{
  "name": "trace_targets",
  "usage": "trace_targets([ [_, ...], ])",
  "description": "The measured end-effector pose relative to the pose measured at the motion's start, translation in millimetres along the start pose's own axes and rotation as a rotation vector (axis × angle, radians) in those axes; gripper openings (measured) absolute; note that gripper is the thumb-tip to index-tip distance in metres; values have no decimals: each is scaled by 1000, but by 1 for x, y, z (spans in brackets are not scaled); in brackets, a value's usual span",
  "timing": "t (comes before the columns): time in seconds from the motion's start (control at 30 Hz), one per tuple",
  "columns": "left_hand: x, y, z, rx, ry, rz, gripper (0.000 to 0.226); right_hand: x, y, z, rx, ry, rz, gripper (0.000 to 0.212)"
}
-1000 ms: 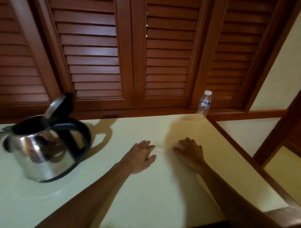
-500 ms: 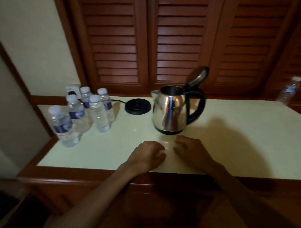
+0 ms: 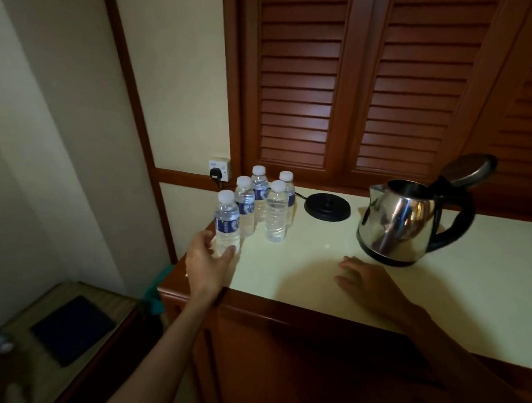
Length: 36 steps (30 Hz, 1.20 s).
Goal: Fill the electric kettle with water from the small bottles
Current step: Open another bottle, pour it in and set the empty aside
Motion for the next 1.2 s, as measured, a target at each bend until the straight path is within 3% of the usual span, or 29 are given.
trace_targets([
  [0.1,12,-5,-4,-147,117,-13,75,2,0,-2,-12,-7,-15,50],
  [0.27,10,-10,-12,-219,76,-42,67,1,3,-2,-18,-24,-19,49],
  [0.47,-20,-33,-42,-340,330,-42,66,0,2,8,14,3,-33,45],
  [0.6,-37,-53,-80,-353,579,-139,64,-5,9,34,192,-177,24,30],
  [0.77,-61,-80,-133,-336,711,-240,72,-17,35,90,329,-425,88,20],
  [1.0,-76,-103,-165,-359,839,-304,69,-16,46,131,-117,-355,-44,36],
  [1.2,-67,-96,-169,-375,942,-310,62,-10,57,133,-371,-228,42,38],
])
Point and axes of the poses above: each hand's wrist, its own x-axis towards the middle knuckle, its own z-axis out of the back of the hand, y = z × x, the point moved 2 cm from there along x, towards the middle knuckle, and after that the axes turned 7 degrees about -z, right-handed, at the moved point
